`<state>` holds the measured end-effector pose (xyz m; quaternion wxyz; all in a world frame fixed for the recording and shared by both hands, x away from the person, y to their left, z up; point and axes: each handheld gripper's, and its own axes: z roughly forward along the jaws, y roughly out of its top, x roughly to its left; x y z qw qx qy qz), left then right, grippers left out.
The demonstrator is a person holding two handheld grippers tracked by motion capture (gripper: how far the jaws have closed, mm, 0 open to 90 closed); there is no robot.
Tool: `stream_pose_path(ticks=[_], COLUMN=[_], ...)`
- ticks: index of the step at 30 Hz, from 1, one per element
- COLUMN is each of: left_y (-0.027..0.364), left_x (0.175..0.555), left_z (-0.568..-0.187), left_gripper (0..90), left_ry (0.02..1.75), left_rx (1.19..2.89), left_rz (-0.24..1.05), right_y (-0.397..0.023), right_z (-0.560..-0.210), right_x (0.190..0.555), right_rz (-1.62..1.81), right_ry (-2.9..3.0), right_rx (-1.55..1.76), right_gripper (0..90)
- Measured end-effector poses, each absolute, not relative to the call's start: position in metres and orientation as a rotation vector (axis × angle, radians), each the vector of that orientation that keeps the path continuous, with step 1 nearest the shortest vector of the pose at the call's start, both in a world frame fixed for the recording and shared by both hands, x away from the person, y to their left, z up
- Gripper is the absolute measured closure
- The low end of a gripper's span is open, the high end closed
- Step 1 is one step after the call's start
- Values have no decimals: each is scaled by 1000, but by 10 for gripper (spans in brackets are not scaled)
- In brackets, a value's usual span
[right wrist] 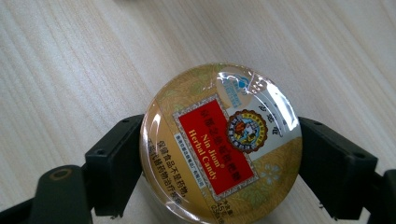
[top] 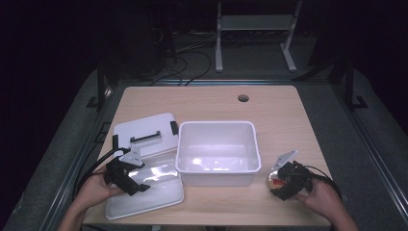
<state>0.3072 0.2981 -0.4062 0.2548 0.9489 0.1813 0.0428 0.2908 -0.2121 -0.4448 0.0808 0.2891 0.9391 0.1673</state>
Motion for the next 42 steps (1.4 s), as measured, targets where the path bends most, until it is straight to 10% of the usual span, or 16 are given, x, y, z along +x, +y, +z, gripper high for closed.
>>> stream_pose_path(ticks=[42], left_y=[309], left_x=[301], left_z=[-406], left_gripper=[134], left_ry=[541], left_rx=[2491], left_rz=[148], right_y=[-234], right_z=[-362], right_x=[324], right_rz=[512], right_ry=[2883], right_rx=[659], right_gripper=[199])
